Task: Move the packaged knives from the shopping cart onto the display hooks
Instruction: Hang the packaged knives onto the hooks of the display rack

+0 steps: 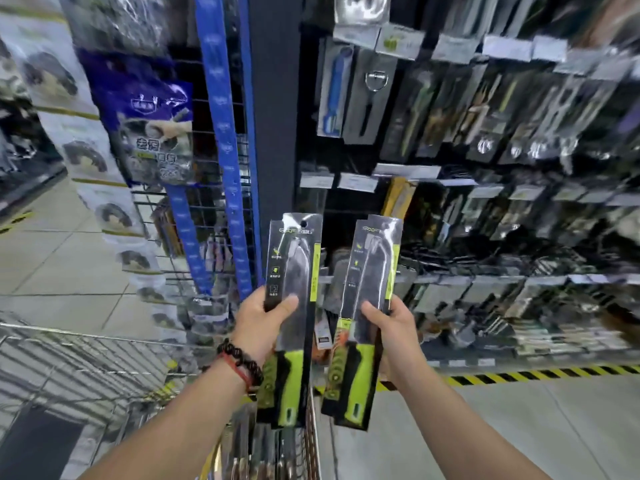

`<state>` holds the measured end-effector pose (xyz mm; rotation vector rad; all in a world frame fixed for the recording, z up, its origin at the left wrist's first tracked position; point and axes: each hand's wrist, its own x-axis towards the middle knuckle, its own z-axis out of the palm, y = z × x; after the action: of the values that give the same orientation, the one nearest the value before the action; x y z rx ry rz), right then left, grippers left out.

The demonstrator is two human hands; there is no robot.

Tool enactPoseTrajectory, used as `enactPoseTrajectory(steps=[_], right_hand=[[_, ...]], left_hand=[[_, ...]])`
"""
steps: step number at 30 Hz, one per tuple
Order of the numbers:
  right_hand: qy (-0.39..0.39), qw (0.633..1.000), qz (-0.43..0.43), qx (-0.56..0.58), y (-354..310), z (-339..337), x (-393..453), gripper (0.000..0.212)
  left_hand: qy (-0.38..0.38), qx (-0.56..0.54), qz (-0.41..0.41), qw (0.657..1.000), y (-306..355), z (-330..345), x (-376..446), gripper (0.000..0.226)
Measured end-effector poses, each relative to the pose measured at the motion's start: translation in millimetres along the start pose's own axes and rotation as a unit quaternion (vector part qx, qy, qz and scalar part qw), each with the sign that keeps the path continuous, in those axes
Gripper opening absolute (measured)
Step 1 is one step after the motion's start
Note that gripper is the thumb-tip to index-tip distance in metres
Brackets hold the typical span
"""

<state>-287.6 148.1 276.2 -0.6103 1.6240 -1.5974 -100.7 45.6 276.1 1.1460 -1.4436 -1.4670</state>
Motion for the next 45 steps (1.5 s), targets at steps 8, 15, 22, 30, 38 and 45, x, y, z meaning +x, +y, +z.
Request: enactPoseTrajectory(steps=[8,15,22,30,38,45], right_hand=[[-0.032,0.999,0.019,-0.022,-18.3,-89.7,72.3,0.026],[-0.076,0.994,0.062,-0.042,-12.2,-143.6,153.5,0.09],[-0.125,0.985,0.06,-0.103,-13.7,-122.2,208.8,0.039],[-0.139,0.977,0.081,-0.137,13.9,-80.8,286.6,0.073],[-0.133,0.981,0.055,-0.129,-10.3,-31.4,346.0,0.071],[-0.136,0.983,0.044,-0.111,45.6,-26.8,396.2,0.102]], left_hand=[[0.062,-0.014,-0.012,0.998,11.2,124.8,19.4,0.028],[0.143,-0.011,-0.04,0.989,16.0,180.7,42.3,0.019],[0.171,0.006,-0.043,0.984,20.5,183.5,67.7,0.019],[0.185,0.001,-0.04,0.982,3.4,176.7,124.3,0.03],[0.143,0.011,-0.054,0.988,-15.9,162.6,185.1,0.022],[0.119,0.001,-0.083,0.989,-34.2,163.3,208.0,0.027]])
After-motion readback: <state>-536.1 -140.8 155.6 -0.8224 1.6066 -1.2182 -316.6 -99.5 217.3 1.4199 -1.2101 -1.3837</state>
